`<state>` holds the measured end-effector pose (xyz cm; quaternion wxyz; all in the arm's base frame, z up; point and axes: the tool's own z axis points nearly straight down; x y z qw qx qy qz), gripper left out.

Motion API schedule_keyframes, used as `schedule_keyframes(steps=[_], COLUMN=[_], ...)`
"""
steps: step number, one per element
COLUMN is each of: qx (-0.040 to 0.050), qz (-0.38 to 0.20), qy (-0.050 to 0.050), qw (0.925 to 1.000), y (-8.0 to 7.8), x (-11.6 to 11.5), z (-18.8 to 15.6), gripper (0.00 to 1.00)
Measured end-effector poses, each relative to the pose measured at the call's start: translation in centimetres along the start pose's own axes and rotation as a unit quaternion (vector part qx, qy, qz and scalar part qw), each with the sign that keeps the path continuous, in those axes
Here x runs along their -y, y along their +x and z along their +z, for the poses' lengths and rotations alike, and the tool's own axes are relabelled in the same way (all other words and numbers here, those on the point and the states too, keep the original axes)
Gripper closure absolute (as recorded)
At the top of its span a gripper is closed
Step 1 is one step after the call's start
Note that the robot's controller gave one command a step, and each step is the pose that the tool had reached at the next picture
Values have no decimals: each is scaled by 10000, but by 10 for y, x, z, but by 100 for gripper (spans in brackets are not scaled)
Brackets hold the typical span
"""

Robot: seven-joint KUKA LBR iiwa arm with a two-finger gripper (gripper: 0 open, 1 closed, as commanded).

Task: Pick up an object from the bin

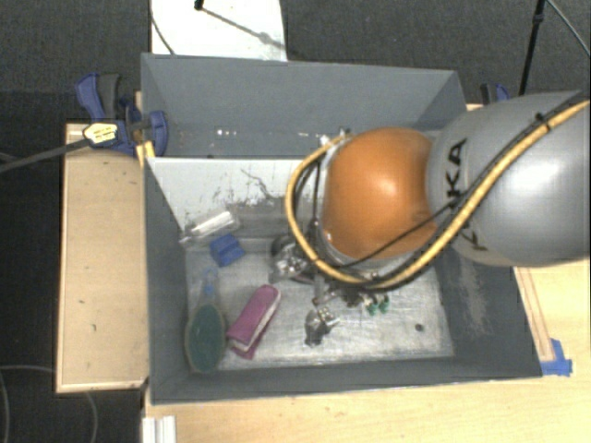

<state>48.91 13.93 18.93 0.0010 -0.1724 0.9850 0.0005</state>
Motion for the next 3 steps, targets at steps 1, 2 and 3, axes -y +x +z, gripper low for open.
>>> schedule_keyframes(steps=[1,2,3], qx=[2,34,36], qz=[-1238,-1204,-1088], qy=[-6,-4,4], qw=[9923,9927,9941], y=[-31,-33,-34], x=[-43,-43,-51], z=[120,116,-25], gripper=[0,100,100])
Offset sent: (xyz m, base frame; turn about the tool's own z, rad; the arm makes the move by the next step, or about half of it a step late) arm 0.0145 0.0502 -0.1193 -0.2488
